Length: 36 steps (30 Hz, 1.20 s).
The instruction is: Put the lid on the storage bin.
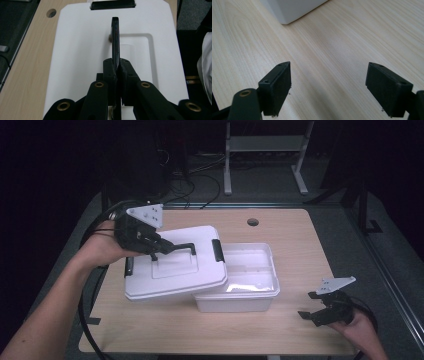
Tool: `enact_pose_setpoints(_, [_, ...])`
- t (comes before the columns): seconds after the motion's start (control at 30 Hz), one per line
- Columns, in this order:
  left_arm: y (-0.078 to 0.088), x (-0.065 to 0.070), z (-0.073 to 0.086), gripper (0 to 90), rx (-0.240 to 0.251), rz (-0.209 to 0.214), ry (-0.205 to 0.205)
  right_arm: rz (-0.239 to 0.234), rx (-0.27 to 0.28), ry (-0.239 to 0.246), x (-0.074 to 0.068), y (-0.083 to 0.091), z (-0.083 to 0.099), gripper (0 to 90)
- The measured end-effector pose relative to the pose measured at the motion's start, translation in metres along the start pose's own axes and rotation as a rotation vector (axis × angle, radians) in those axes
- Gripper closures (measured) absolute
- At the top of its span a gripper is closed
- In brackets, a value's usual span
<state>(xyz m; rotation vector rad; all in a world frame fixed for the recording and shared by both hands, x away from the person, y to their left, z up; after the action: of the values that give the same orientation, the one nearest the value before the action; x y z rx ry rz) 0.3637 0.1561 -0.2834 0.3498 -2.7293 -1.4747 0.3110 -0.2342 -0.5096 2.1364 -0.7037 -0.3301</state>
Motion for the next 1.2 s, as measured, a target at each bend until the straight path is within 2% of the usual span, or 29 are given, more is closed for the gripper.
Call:
enact_pose_setpoints(0.03, [-0.002,0.000,-0.002,84.5,-0.009,0.003,-0.010,0.001,0.000,-0.001,0.000,0.000,0.000,20.0])
enact_pose_setpoints(0.5, [-0.040,0.007,-0.043,84.5,0.021,0.056,-0.020,0.006,0.007,-0.011,0.000,0.004,0.004,20.0])
enact_pose_setpoints(0.9, [-0.070,0.006,-0.067,84.5,0.034,0.080,-0.028,0.012,0.023,-0.013,0.001,0.010,0.008,20.0])
enact_pose_setpoints(1.2, [-0.090,0.010,-0.083,84.5,0.037,0.104,-0.051,0.012,0.020,-0.017,0.002,0.009,0.009,20.0])
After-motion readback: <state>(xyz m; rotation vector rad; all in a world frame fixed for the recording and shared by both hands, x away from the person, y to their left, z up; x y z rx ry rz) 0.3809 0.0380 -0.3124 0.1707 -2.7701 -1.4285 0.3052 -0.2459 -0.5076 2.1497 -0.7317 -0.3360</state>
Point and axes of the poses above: each handheld gripper's, and its own axes: y roughly backward along the jaws, z roughly out of its underside, x roughly to its right, the point moved 10 cm from there along -y, roughly forward along the jaws, and after that the axes turned 5 degrees about y, right-handed, at the moved point
